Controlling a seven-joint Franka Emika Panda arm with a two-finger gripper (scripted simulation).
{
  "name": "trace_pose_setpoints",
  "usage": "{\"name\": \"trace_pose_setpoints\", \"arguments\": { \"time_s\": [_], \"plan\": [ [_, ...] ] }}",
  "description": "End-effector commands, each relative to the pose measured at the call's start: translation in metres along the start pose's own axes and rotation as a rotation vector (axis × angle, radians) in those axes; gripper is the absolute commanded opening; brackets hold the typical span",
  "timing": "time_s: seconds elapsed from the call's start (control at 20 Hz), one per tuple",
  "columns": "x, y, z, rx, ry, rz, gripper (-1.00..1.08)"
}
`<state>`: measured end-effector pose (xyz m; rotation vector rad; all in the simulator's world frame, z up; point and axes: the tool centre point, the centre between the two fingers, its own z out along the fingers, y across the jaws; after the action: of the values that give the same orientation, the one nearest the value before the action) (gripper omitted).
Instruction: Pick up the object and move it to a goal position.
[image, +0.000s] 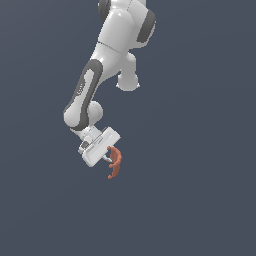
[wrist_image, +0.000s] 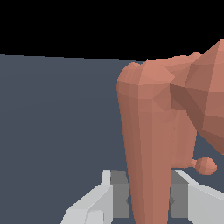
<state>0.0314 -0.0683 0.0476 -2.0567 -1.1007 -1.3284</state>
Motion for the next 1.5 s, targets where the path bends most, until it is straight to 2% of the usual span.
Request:
{"name": "trace_pose_setpoints", "arguments": {
  "time_s": [0.0, 0.4, 1.05, 1.45],
  "plan": [
    [0.001, 0.003, -0.004, -0.001, 0.0, 0.0, -1.0],
    [0.017, 0.027, -0.039, 0.0, 0.001, -0.001, -1.0],
    [0.059, 0.096, -0.136, 0.0, 0.005, -0.001, -1.0],
    [0.07, 0.118, -0.163, -0.001, 0.003, 0.0, -1.0]
  ]
}}
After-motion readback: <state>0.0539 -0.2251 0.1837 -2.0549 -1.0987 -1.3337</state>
